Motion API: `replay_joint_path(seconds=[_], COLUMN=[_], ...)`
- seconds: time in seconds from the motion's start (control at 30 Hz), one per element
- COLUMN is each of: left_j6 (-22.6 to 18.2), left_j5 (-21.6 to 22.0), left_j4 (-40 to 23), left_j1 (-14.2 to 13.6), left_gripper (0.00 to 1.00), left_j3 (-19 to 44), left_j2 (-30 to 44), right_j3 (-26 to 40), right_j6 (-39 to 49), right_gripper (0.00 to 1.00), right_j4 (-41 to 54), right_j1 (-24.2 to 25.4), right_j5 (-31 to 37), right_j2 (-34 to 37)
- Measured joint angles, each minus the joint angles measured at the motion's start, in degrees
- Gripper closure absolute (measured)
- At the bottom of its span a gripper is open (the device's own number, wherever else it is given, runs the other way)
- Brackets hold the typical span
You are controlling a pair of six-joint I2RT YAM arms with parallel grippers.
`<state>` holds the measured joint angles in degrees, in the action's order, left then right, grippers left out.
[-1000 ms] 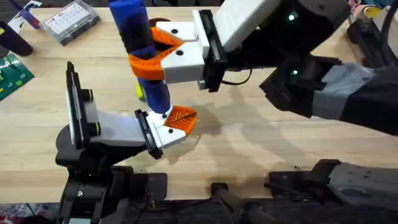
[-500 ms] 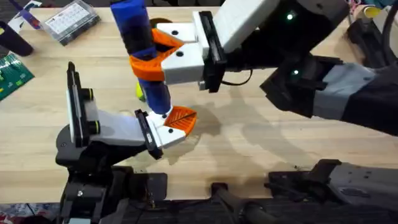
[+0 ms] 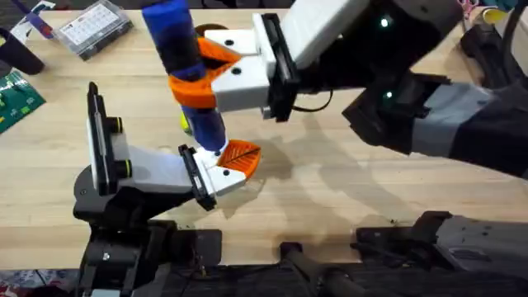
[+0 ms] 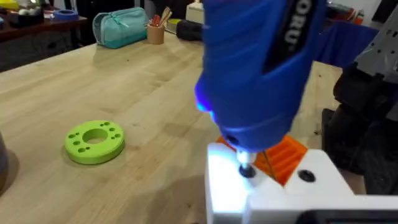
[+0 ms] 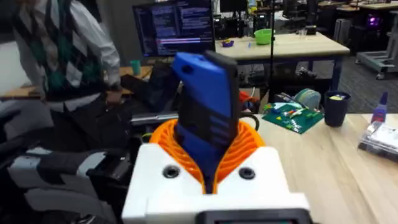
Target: Pick up the gripper from the table and insert it into the empty holder that is missing its gripper. Then pick up a screw, insert it into the mounting hole, and use the screwdriver to tighten it. Finally, clean up the table by picking up the vegetable and placing it into the bucket.
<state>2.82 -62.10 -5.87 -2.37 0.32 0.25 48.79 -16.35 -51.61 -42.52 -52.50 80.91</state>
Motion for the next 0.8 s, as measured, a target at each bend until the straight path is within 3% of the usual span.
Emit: replay_joint_path(seconds=[0.47,0.8], left_j6=[-0.50,-0.67], left_j5=[0.12,0.14], left_j4=[-0.03,-0.02], left_j1=[0.00,0.00], left_gripper=[0.985,0.985], left_j3=[0.02,0.02], left_j2=[0.00,0.00], right_j3=[15.57,16.99], right_j6=[-1.69,6.31], right_gripper=[0.953,0.954], right_j4=[3.23,30.50], right_j1=[2.13,12.69], right_j5=[0.29,0.81], right_j2=[0.55,0.21])
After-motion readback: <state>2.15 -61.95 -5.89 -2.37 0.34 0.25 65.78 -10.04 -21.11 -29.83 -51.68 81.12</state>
